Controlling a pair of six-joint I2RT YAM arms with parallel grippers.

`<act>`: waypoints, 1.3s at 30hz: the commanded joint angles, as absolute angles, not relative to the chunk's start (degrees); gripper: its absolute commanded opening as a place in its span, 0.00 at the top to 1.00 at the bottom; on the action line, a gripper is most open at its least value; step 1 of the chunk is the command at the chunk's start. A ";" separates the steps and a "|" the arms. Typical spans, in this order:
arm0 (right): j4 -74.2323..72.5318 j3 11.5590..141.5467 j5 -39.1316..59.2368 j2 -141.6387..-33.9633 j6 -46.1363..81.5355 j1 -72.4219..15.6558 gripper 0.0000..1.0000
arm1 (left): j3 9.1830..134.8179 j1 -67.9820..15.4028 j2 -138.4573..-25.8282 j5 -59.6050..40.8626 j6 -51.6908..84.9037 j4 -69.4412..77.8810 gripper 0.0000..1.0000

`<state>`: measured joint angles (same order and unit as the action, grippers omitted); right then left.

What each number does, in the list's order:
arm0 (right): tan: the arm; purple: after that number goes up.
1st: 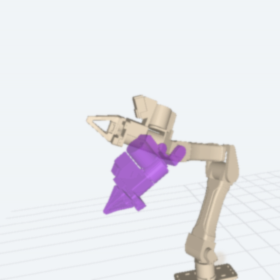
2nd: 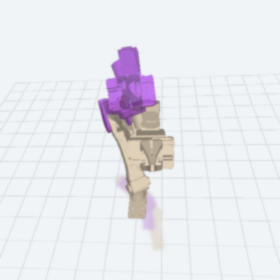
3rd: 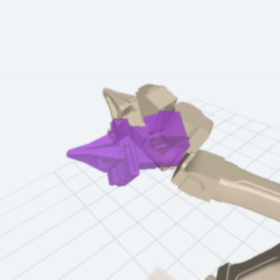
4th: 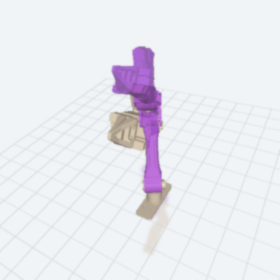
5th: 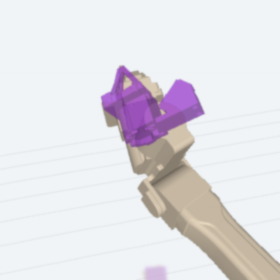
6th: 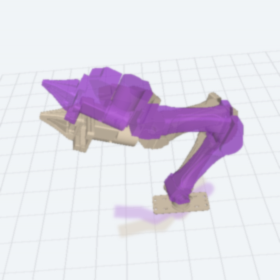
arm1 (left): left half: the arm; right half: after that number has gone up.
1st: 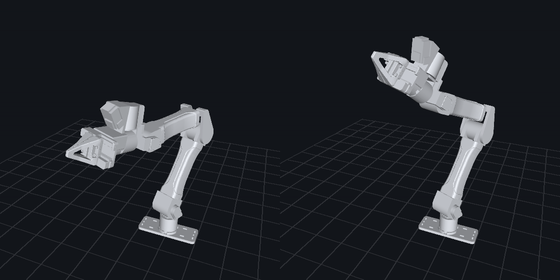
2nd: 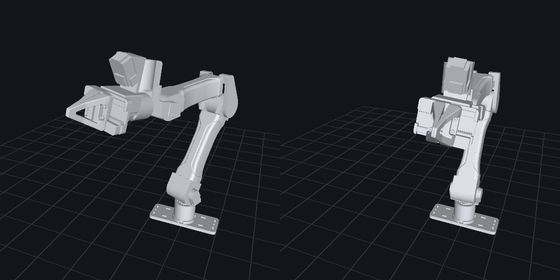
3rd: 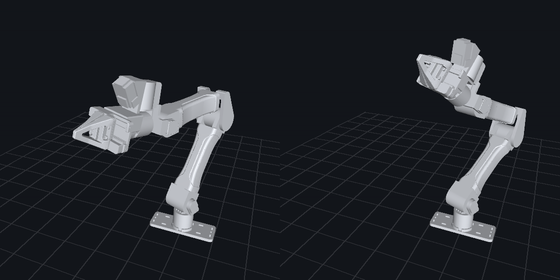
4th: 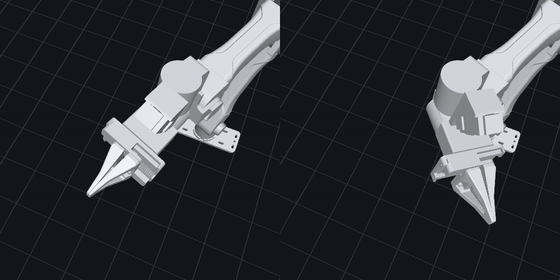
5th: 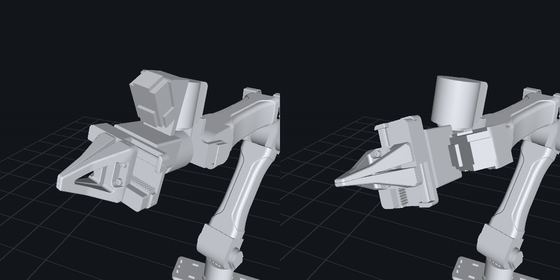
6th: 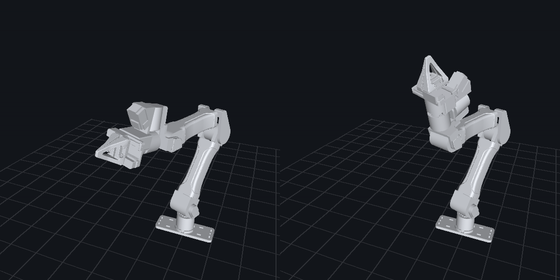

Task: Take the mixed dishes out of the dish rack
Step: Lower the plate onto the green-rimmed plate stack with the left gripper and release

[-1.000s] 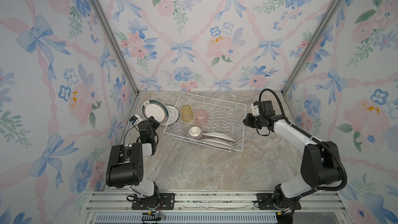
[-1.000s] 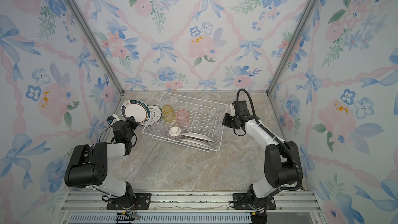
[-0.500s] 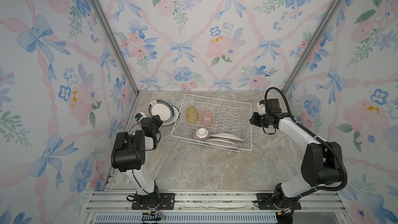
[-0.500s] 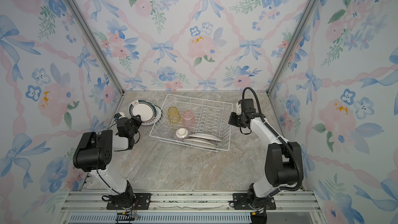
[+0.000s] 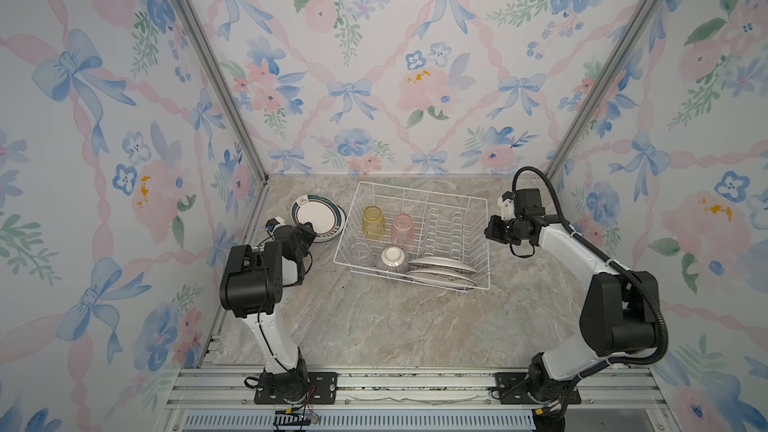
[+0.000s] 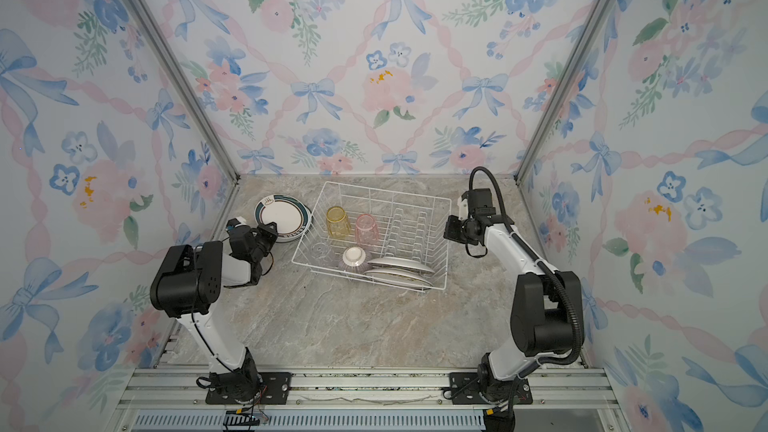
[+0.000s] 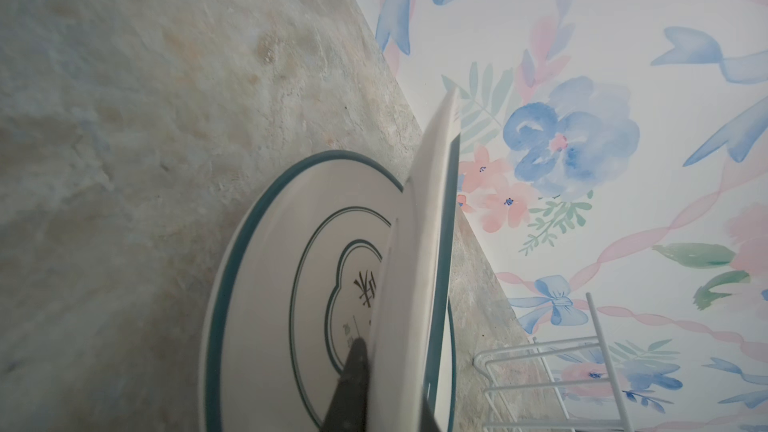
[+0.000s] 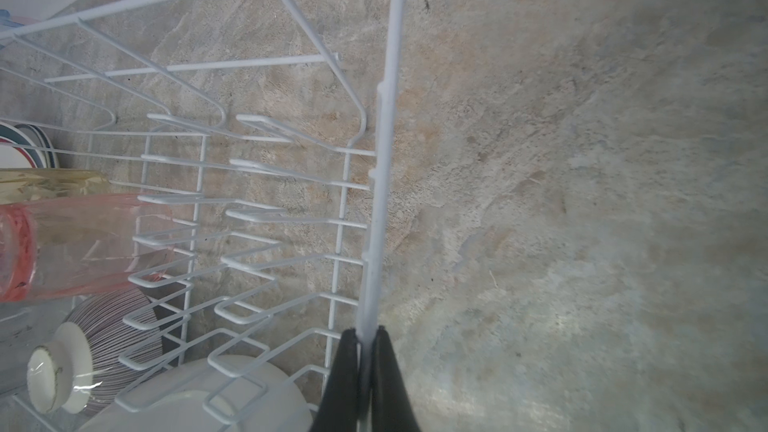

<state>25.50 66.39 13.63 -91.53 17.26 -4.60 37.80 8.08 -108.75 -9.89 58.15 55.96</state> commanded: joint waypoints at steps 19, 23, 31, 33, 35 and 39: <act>18.54 68.49 16.68 -90.00 16.16 -4.75 1.00 | 35.52 8.44 -101.66 -12.62 55.38 47.91 0.56; 17.25 67.37 17.51 -89.65 16.31 -4.83 1.00 | 35.73 8.44 -99.33 -13.36 52.92 42.33 0.53; 15.82 66.03 18.78 -89.43 16.16 -4.75 1.00 | 41.70 8.61 -104.58 -18.23 49.28 33.37 0.47; 15.52 65.85 19.07 -89.23 16.23 -4.74 1.00 | 44.40 8.59 -105.49 -18.98 48.45 31.33 0.47; 15.32 65.59 19.20 -89.04 16.24 -4.75 1.00 | 44.73 8.53 -105.40 -18.35 47.70 29.48 0.45; 14.70 65.17 19.41 -88.84 16.40 -4.72 1.00 | 44.55 8.56 -104.31 -17.93 46.46 27.16 0.43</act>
